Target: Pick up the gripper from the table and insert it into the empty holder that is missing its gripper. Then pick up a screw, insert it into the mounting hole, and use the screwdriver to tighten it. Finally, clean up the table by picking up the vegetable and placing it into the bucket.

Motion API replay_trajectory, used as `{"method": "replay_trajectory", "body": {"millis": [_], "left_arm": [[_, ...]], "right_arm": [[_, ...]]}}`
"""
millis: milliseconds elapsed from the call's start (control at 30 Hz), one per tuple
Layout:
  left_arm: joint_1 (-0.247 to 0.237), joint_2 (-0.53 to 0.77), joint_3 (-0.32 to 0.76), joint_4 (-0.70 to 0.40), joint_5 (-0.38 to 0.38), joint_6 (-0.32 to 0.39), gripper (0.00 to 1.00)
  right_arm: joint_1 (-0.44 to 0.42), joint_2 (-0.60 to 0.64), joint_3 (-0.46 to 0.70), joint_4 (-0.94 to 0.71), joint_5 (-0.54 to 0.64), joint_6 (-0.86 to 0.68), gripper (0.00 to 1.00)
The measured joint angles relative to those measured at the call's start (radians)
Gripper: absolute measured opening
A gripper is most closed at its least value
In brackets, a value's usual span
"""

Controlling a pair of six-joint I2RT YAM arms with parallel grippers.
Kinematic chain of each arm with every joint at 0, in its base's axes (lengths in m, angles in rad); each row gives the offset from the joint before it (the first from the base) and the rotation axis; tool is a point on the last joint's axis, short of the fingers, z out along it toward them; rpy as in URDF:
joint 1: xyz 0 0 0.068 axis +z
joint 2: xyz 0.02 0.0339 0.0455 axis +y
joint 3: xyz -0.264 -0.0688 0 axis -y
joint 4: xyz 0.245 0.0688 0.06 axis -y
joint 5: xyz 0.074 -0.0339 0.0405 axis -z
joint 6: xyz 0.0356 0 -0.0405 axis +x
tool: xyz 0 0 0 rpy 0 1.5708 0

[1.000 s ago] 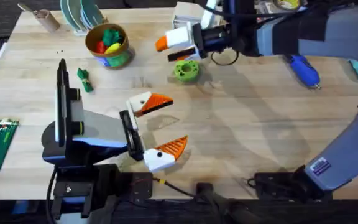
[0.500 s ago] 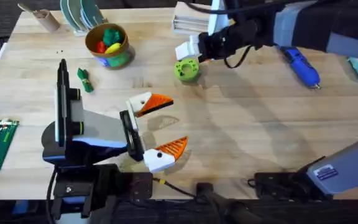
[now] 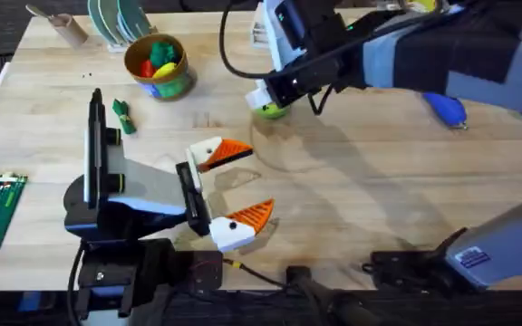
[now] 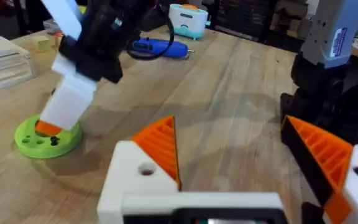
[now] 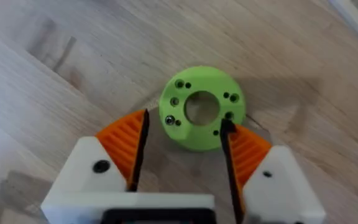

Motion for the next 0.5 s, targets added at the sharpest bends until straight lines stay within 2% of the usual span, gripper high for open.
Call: {"method": "replay_trajectory", "body": {"millis": [400,500], "left_arm": [[0.0,0.0,0.0,0.0,0.0,0.0,0.993],[0.0,0.0,0.0,0.0,0.0,0.0,0.992]], "right_arm": [[0.036,0.052,0.0,0.008,0.052,-0.015,0.648],[0.036,0.058,0.0,0.023,0.055,-0.016,0.578]]}}
